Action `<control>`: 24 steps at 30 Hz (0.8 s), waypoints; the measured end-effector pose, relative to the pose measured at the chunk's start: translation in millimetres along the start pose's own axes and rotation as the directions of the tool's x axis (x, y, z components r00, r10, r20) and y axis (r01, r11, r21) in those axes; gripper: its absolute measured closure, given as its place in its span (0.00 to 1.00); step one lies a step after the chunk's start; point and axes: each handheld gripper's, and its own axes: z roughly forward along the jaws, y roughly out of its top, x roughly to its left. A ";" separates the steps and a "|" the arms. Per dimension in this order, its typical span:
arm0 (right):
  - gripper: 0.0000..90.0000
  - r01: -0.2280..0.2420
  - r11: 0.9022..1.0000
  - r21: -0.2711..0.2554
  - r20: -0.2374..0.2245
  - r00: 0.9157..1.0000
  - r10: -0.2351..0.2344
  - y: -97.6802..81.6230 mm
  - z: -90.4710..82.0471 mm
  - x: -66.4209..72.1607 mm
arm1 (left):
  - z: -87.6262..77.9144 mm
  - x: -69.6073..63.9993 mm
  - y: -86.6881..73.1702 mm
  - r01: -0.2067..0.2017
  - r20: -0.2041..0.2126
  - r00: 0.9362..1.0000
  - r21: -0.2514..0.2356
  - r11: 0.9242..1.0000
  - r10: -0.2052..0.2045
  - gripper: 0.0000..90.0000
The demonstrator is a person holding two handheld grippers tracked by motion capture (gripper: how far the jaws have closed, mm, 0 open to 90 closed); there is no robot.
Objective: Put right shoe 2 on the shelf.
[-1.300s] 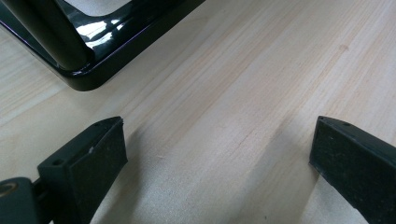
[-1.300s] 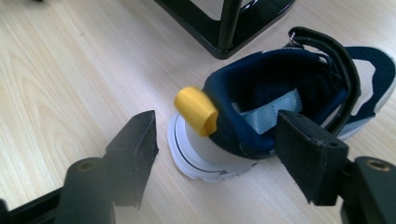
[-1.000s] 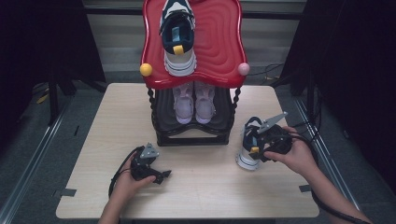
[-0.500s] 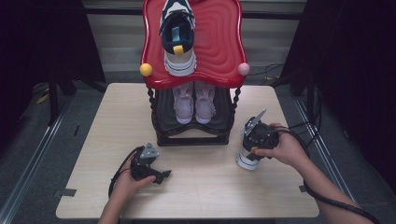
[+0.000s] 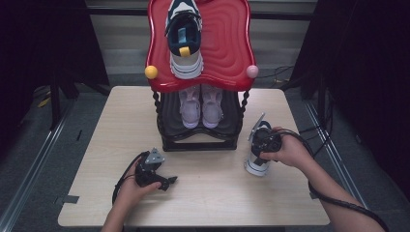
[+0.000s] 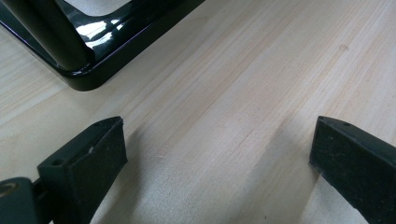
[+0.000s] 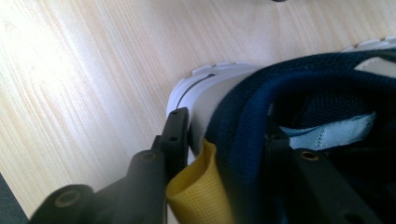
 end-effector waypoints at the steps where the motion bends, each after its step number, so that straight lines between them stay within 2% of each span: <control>1: 0.73 0.013 1.000 0.006 -0.001 1.000 -0.013 0.0 -0.4 0.4 | 0.0 0.0 0.0 0.000 0.000 1.000 0.000 1.000 0.000 0.04; 3: 0.74 0.014 1.000 0.013 -0.008 1.000 -0.014 0.1 -0.5 3.6 | 0.0 0.0 0.0 0.000 0.000 1.000 0.000 1.000 0.000 0.04; 6: 0.75 0.048 0.998 0.031 -0.031 0.998 -0.047 -0.2 -0.5 7.7 | 0.0 0.0 0.0 0.000 0.000 1.000 0.000 1.000 0.000 0.04; 7: 0.75 0.038 0.999 0.035 -0.043 0.998 -0.036 0.3 -1.0 11.6 | 0.0 0.0 0.0 0.000 0.000 1.000 0.000 1.000 0.000 0.04; 9: 0.75 0.057 0.998 0.035 -0.058 0.997 -0.055 0.5 -1.8 16.4 | 0.0 0.0 0.0 0.000 0.000 1.000 0.000 1.000 0.000 0.04; 12: 0.75 0.051 0.998 0.044 -0.070 0.996 -0.048 1.4 -2.2 23.0 | 0.0 0.0 0.0 0.000 0.000 1.000 0.000 1.000 0.000 0.04; 13: 0.75 0.068 0.996 0.051 -0.067 0.996 -0.064 1.6 -1.8 22.5 | 0.1 0.0 0.0 0.000 0.000 1.000 -0.001 1.000 0.000 0.04; 15: 0.74 0.051 0.997 0.056 -0.071 0.996 -0.047 2.2 -1.1 22.6 | 0.0 0.0 0.0 0.000 0.000 1.000 -0.001 1.000 0.000 0.04; 16: 0.74 0.030 0.998 0.063 -0.087 0.996 -0.024 3.3 -1.4 23.6 | 0.0 0.0 0.0 0.000 0.000 1.000 -0.001 1.000 0.000 0.04; 17: 0.73 0.047 0.997 0.063 -0.083 0.996 -0.042 3.5 -0.5 21.1 | 0.0 0.0 0.0 0.000 0.000 1.000 -0.001 1.000 0.000 0.04; 19: 0.70 0.032 0.996 0.079 -0.108 0.994 -0.023 5.1 0.2 20.6 | 0.0 0.0 0.0 0.000 0.000 1.000 -0.001 1.000 0.000 0.04; 21: 0.69 0.035 0.996 0.088 -0.125 0.992 -0.024 6.9 3.3 19.1 | 0.0 0.0 0.0 0.000 0.000 1.000 -0.001 1.000 0.000 0.04; 22: 0.69 0.047 0.994 0.098 -0.117 0.993 -0.035 7.7 5.0 18.0 | 0.0 0.0 0.0 0.000 0.000 1.000 0.000 1.000 0.000 0.04; 23: 0.69 0.045 0.993 0.106 -0.121 0.992 -0.032 8.6 6.4 17.9 | 0.0 0.0 0.0 0.000 0.000 1.000 0.000 1.000 0.000 0.04; 24: 0.71 0.023 0.994 0.109 -0.134 0.991 -0.009 9.5 7.7 19.5 | 0.0 0.0 0.0 0.000 0.000 1.000 0.000 1.000 0.000 0.04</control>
